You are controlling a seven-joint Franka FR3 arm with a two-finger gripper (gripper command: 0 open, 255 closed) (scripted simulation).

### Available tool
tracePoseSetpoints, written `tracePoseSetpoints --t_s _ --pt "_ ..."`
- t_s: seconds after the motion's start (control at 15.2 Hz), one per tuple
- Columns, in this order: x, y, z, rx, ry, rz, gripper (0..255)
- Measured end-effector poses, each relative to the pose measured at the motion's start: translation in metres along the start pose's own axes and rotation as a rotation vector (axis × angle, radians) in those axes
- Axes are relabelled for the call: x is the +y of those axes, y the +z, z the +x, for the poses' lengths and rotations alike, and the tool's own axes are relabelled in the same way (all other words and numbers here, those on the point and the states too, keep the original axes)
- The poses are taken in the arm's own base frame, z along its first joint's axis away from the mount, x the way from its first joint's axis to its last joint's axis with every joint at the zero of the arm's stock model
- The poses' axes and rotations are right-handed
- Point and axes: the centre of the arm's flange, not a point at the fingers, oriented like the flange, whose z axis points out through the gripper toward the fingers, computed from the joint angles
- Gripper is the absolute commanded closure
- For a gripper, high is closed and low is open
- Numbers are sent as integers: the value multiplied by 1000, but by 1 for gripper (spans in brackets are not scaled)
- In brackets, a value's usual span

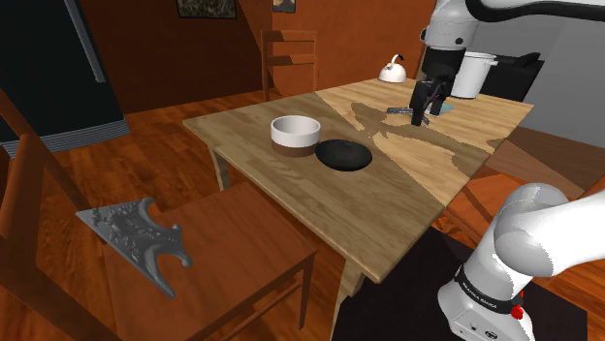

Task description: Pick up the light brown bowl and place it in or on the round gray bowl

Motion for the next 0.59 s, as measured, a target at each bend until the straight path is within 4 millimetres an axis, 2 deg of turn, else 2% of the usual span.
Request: tracePoseSetpoints --t_s 0.13,0.59 --pt "-1 1 6 0 0 0 0" --pt "-6 23 87 1 -8 2 0"
